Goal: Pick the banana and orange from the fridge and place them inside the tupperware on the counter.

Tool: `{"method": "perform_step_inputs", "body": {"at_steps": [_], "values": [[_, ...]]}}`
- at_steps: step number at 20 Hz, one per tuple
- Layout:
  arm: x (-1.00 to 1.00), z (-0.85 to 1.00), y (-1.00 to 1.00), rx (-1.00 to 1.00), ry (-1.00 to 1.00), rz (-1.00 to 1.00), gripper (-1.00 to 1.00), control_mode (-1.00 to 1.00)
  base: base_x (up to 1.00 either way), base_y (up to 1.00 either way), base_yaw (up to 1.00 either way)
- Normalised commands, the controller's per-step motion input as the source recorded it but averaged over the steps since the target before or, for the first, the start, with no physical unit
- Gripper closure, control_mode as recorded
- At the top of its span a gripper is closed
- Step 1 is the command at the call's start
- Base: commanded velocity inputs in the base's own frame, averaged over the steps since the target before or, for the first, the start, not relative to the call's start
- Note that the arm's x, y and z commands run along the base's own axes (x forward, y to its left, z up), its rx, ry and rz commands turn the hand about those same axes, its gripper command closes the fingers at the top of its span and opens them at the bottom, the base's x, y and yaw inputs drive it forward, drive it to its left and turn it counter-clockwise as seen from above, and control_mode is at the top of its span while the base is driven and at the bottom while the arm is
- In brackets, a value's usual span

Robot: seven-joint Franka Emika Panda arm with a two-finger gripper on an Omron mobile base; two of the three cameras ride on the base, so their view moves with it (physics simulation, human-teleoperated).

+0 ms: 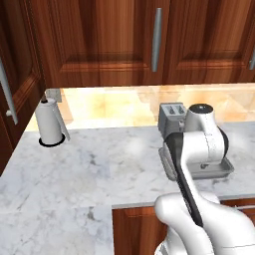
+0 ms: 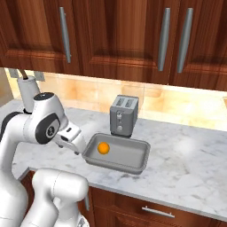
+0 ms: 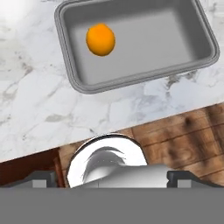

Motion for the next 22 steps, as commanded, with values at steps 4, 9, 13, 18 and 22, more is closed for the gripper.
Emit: {"method": "perform_step_inputs", "body": {"at_steps": [4, 9, 13, 18, 22], "values": [[0.0, 0.0, 0.0, 0.0, 0.0, 0.0, -1.0, 1.0, -0.76, -0.52, -0.52], [0.0, 0.0, 0.0, 0.0, 0.0, 0.0, -1.0, 1.0, -0.37, -0.84, -0.99], [0.0, 0.0, 0.0, 0.0, 0.0, 0.0, -1.0, 1.0, 0.04, -0.98, -1.0], [0.0, 0.0, 0.0, 0.0, 0.0, 0.0, -1.0, 1.0, 0.43, -1.0, -1.0], [0.0, 0.0, 0.0, 0.0, 0.0, 0.0, -1.0, 1.0, 0.59, -1.0, -0.81]]}}
